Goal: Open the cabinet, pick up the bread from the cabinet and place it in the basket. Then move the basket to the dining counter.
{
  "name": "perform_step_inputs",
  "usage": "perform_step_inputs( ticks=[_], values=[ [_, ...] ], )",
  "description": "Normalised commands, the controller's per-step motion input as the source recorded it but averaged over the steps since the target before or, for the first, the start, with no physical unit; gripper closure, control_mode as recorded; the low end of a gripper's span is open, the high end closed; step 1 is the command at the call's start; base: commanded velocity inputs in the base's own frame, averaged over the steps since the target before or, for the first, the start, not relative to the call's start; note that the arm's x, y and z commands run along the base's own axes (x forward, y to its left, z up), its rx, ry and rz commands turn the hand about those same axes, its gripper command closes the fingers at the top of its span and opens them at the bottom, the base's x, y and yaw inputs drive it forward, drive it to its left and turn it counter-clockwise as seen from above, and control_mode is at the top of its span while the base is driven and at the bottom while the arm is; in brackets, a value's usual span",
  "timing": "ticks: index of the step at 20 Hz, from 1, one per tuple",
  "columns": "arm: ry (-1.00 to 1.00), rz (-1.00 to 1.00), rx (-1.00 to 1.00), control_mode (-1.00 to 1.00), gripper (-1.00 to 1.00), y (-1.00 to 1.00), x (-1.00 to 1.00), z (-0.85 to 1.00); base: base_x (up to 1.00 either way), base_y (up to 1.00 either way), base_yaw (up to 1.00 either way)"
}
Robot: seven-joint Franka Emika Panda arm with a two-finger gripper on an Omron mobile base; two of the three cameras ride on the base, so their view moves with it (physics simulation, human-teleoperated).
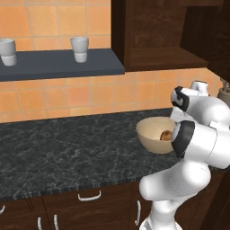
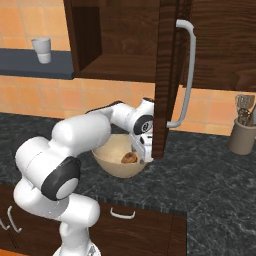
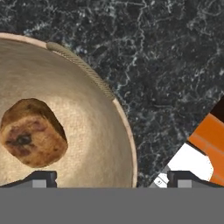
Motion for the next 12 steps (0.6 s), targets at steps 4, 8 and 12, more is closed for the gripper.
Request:
perform_step_inputs(
  ticks=[4,8,12],
  values=[
    [0.00,0.00,0.00,-1.00,-1.00,0.00,0.00,-0.31,0.00,0.00,0.00],
    [0.00,0.00,0.00,-1.00,-1.00,0.00,0.00,-0.43,0.00,0.00,0.00],
    [0.00,0.00,0.00,-1.00,-1.00,0.00,0.00,-0.46,0.00,0.00,0.00]
  ],
)
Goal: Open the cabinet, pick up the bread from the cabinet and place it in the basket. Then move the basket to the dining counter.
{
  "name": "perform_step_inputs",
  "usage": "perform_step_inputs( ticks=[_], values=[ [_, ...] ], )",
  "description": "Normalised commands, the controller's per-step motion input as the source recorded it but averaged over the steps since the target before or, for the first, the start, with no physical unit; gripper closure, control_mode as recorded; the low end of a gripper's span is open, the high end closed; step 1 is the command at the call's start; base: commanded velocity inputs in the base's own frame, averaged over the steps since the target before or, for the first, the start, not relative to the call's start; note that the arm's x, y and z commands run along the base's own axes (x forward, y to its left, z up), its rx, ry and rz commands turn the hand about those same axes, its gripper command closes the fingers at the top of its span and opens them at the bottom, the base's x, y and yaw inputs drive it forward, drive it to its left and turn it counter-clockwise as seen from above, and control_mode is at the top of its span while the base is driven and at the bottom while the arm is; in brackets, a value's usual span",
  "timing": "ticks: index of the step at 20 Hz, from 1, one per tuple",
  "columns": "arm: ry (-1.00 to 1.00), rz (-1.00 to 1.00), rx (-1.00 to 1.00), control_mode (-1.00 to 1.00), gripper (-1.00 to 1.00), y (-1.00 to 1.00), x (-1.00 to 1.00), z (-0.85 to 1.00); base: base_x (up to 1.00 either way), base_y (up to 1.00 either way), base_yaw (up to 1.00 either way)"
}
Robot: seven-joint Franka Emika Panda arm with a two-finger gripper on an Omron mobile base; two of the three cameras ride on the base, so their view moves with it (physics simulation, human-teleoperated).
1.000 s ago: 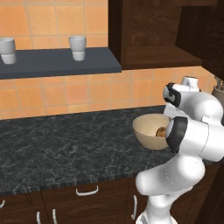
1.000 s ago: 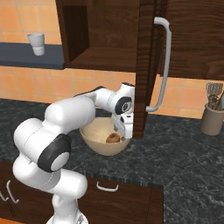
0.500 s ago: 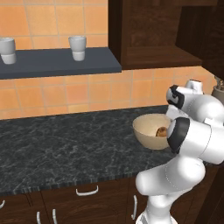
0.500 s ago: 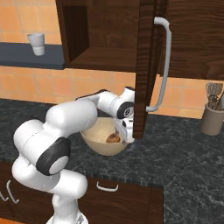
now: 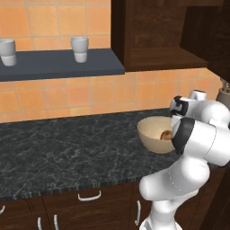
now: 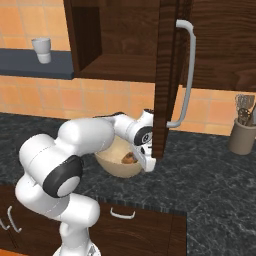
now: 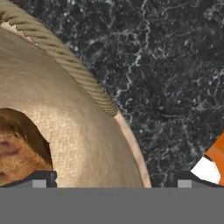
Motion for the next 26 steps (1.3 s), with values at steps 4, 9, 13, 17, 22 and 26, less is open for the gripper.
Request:
perform_step_inputs(
  ticks=[4,9,13,17,22,26],
  values=[
    [-0.01,0.00,0.00,-1.00,-1.00,0.08,0.00,-0.26,0.00,0.00,0.00],
    [-0.03,0.00,0.00,-1.00,1.00,0.25,0.00,-0.16,0.00,0.00,0.00],
    [-0.05,0.00,0.00,-1.00,1.00,0.24,0.00,-0.14,0.00,0.00,0.00],
    [-0.06,0.00,0.00,-1.00,1.00,0.30,0.00,-0.14,0.00,0.00,0.00],
    [-0.07,-0.06,-0.01,-1.00,1.00,0.52,-0.05,0.15,0.00,0.00,0.00],
    [0.00,-0.14,-0.01,-1.00,1.00,0.54,-0.19,0.56,0.00,0.00,0.00]
  ],
)
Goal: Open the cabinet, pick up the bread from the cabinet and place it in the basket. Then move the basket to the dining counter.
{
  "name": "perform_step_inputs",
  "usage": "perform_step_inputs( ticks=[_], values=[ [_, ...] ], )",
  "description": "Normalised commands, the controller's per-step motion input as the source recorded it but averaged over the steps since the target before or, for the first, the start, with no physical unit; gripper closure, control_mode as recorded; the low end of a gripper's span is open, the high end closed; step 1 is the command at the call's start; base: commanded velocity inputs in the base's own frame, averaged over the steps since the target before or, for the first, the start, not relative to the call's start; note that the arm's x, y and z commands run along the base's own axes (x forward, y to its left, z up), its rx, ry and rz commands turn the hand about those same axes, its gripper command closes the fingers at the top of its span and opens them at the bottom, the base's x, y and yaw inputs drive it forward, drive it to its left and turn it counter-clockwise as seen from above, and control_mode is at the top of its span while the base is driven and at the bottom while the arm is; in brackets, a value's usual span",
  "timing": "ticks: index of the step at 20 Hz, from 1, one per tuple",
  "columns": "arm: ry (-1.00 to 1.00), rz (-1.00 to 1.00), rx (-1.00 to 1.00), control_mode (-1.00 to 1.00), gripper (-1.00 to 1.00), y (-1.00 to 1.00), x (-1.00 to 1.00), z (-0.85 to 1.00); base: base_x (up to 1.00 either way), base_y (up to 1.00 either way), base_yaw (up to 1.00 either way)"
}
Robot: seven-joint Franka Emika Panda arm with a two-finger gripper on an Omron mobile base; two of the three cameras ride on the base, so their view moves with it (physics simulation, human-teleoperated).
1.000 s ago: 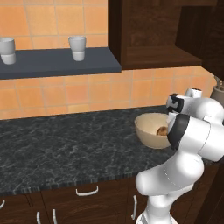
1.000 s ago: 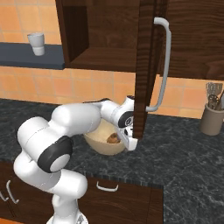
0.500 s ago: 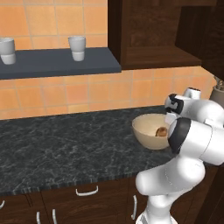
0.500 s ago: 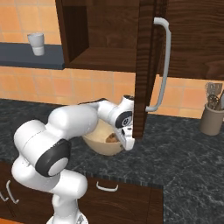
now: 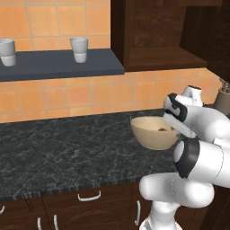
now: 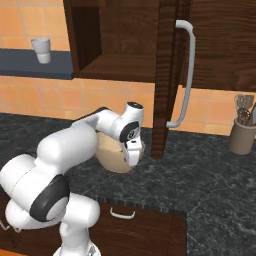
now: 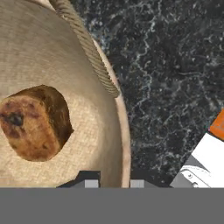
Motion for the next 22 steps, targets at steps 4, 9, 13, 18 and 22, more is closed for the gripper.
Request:
perform_step_inputs(
  ticks=[4,9,13,18,22],
  values=[
    [-0.02,-0.08,-0.06,-1.00,1.00,0.45,-0.27,0.66,0.00,0.00,0.00],
    [-0.17,-0.02,-0.05,-1.00,1.00,0.28,-0.43,0.62,0.00,0.00,0.00],
    [-0.32,0.01,0.00,-1.00,1.00,0.09,-0.40,0.38,0.00,0.00,0.00],
    [-0.14,0.10,0.00,-1.00,1.00,0.00,-0.22,0.51,0.00,0.00,0.00],
    [0.01,0.19,0.01,-1.00,1.00,0.02,-0.20,0.51,0.00,0.00,0.00]
  ],
)
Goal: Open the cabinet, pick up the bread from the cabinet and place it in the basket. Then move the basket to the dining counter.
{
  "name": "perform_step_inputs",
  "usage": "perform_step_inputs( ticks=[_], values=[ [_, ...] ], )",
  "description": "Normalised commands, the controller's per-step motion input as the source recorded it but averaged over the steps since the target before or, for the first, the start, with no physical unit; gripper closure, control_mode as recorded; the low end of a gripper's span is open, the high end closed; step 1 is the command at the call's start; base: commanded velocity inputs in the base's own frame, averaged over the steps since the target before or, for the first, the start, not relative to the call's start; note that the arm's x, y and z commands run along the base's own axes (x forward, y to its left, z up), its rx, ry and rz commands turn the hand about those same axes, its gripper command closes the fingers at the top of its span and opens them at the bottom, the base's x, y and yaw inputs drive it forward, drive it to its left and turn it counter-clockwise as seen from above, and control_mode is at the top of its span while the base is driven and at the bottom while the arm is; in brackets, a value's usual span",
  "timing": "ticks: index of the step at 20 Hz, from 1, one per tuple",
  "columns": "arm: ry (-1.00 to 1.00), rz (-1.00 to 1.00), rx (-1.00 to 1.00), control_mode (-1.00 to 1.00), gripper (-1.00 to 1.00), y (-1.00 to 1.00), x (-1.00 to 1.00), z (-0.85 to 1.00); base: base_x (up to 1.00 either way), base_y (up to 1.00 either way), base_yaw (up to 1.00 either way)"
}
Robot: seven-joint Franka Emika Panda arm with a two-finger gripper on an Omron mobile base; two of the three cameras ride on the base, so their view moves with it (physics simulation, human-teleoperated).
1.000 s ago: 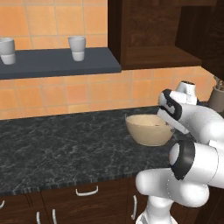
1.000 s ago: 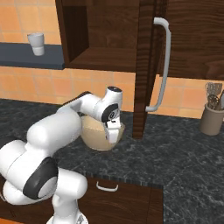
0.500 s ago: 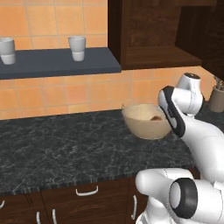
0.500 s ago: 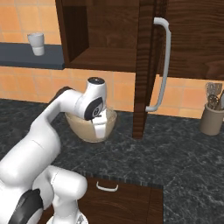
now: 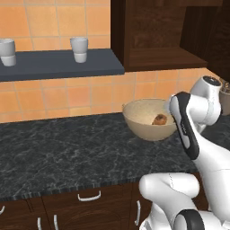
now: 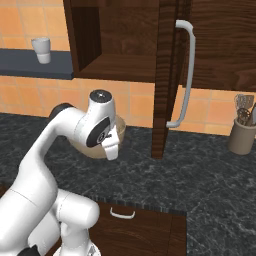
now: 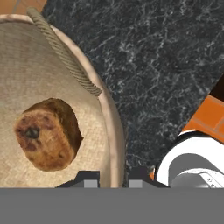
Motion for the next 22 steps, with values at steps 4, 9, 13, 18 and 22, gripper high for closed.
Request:
perform_step_inputs(
  ticks=[4,9,13,18,22],
  values=[
    [0.08,0.18,0.04,-1.00,1.00,0.03,-0.32,0.50,0.00,0.00,0.00],
    [0.01,0.04,0.00,-1.00,1.00,0.00,-0.57,0.35,0.00,0.00,0.00],
    [0.00,0.00,0.00,-1.00,1.00,0.00,-0.19,0.03,0.00,0.00,0.00],
    [0.00,0.00,0.00,-1.00,1.00,0.00,0.00,0.00,0.00,0.00,0.00],
    [0.00,0.00,0.00,1.00,1.00,0.02,-0.04,0.00,-0.23,0.19,0.02]
  ],
)
